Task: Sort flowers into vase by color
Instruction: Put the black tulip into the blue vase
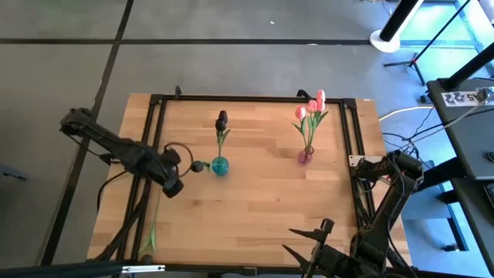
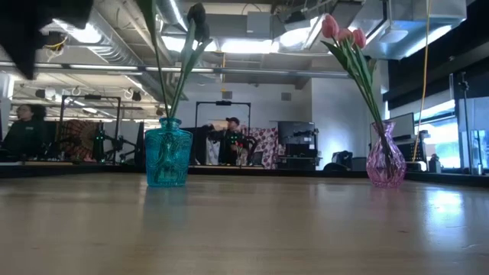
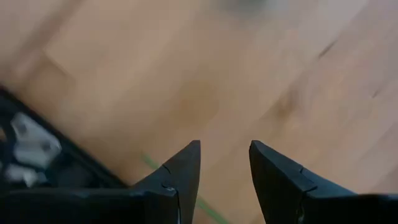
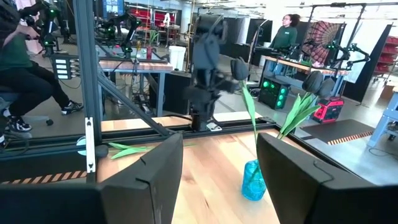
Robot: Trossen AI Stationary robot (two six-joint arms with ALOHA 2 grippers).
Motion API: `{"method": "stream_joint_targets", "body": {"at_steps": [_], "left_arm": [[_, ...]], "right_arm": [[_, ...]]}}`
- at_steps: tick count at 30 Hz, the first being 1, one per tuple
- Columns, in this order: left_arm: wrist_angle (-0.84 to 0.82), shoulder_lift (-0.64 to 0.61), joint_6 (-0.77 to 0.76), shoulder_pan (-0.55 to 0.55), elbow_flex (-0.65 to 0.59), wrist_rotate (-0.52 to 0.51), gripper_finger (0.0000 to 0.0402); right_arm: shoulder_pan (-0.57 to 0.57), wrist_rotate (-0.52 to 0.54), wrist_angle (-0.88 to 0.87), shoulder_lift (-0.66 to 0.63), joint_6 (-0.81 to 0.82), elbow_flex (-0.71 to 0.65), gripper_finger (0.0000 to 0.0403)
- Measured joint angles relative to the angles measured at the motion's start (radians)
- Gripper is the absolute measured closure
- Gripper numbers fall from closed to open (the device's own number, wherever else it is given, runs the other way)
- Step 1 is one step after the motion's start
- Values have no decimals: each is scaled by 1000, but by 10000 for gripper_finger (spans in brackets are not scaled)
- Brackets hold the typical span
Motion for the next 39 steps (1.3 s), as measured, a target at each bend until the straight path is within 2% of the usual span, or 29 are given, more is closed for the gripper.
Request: {"method": "stream_joint_targets", "body": {"at_steps": [4, 8, 11, 14, 16, 23, 31, 39], "left_arm": [[22, 53, -147, -91, -69, 80, 268], [48, 120, -275, -184, -157, 261, 268], [154, 164, -346, -247, -208, 358, 269], [290, 208, -421, -280, -229, 372, 269], [322, 247, -439, -299, -233, 388, 269], [333, 394, -475, -358, -234, 570, 269], [500, 467, -499, -385, -234, 603, 269], [536, 472, -514, -407, -234, 602, 269]], "right_arm": [[0, 6, -2, 0, 3, 0, 198], [0, 16, -1, 0, 16, 0, 198], [0, 16, -1, 0, 15, 0, 198], [-4, 16, -3, 0, 15, 0, 198], [-8, 17, -5, 0, 15, 0, 198], [-34, -19, -24, 0, 16, 0, 198], [-38, -19, -31, 0, 11, 0, 198], [-39, -19, -31, 0, 11, 0, 198]]}}
